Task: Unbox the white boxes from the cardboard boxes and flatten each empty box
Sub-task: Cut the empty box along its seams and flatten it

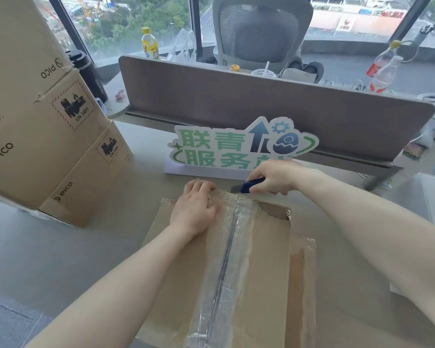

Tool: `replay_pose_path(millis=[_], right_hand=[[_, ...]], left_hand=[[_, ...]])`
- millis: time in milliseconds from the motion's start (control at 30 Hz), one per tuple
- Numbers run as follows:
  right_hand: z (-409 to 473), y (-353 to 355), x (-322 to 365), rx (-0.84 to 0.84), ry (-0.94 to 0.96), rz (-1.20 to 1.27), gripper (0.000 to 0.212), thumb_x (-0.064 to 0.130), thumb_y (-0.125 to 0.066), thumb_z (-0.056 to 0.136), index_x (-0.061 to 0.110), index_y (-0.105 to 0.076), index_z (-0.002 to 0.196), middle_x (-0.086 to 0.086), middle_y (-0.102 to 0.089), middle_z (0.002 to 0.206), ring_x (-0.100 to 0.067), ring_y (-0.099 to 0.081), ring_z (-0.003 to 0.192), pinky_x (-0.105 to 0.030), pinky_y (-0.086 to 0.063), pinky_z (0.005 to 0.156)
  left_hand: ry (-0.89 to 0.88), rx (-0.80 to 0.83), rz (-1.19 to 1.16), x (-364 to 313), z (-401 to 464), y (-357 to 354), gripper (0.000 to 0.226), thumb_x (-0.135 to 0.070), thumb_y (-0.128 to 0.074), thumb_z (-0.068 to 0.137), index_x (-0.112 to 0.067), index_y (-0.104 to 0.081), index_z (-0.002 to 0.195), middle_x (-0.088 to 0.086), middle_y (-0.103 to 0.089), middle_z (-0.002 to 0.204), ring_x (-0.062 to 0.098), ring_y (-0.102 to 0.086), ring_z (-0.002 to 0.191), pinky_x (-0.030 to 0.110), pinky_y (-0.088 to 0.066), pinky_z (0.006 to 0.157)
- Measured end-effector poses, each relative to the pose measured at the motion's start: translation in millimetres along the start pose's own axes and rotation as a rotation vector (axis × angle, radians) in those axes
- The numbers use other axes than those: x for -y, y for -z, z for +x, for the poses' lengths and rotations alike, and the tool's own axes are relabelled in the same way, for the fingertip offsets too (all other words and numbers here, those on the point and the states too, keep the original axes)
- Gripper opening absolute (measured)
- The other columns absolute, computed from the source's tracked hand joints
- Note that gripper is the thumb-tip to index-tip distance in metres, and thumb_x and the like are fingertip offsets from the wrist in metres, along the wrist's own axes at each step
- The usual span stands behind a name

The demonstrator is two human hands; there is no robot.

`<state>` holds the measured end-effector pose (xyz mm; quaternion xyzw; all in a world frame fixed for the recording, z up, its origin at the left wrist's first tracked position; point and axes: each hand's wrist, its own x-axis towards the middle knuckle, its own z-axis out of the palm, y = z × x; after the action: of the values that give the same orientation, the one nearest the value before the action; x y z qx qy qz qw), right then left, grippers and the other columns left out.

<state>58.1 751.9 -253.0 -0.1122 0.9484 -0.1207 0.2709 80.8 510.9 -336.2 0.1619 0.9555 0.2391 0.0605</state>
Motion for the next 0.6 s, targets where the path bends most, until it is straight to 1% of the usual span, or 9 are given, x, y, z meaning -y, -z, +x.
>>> replay_pose_path(millis=[100,200,300,433,533,600], right_hand=[[0,5,-2,0.032,0.026,-0.027,0.022,0.047,-0.056,0.09,0.04,-0.069,0.107,0.009,-0.065,0.071,-0.019,-0.065,0.06,-0.031,-0.057,0.055],[-3,8,-7,0.056,0.046,-0.08,0.022,0.049,-0.055,0.089,0.044,-0.067,0.106,0.008,-0.067,0.071,-0.023,-0.069,0.064,-0.033,-0.057,0.055],[-6,5,-13,0.052,0.057,-0.104,0.021,0.049,-0.054,0.089,0.048,-0.066,0.106,0.011,-0.066,0.07,-0.02,-0.069,0.061,-0.031,-0.057,0.055],[-10,1,-24,0.07,0.068,-0.087,0.024,0.05,-0.054,0.088,0.046,-0.066,0.108,0.009,-0.07,0.08,-0.02,-0.069,0.066,-0.033,-0.06,0.053],[-17,2,-29,0.071,0.072,-0.109,0.022,0.049,-0.054,0.089,0.047,-0.066,0.106,0.011,-0.069,0.081,-0.018,-0.069,0.065,-0.026,-0.057,0.05],[-21,1,-31,0.06,0.071,-0.129,0.02,0.05,-0.055,0.089,0.047,-0.066,0.106,0.015,-0.068,0.08,-0.015,-0.067,0.063,-0.025,-0.055,0.05]], left_hand=[[-0.005,0.004,0.01,-1,0,-1,0.037,-0.034,-0.055,0.092,-0.024,-0.048,0.127,-0.007,-0.047,0.137,0.013,-0.023,0.137,0.034,-0.04,0.101],[-0.005,0.015,0.042,-2,0,-1,0.036,-0.038,-0.051,0.095,-0.024,-0.047,0.128,-0.005,-0.046,0.138,0.015,-0.024,0.138,0.035,-0.037,0.104],[0.021,0.036,0.073,-4,2,-1,0.037,-0.042,-0.048,0.096,-0.025,-0.047,0.129,-0.005,-0.045,0.138,0.017,-0.024,0.138,0.037,-0.038,0.102],[0.043,0.066,0.104,-6,3,-2,0.038,-0.044,-0.046,0.096,-0.028,-0.046,0.131,-0.006,-0.043,0.139,0.017,-0.023,0.137,0.037,-0.039,0.1],[0.057,0.076,0.119,-7,3,-2,0.037,-0.044,-0.045,0.096,-0.031,-0.046,0.131,-0.007,-0.042,0.139,0.017,-0.022,0.136,0.038,-0.041,0.1],[0.065,0.085,0.123,-9,4,-3,0.037,-0.044,-0.045,0.096,-0.032,-0.047,0.131,-0.007,-0.042,0.139,0.017,-0.022,0.136,0.038,-0.041,0.1]])
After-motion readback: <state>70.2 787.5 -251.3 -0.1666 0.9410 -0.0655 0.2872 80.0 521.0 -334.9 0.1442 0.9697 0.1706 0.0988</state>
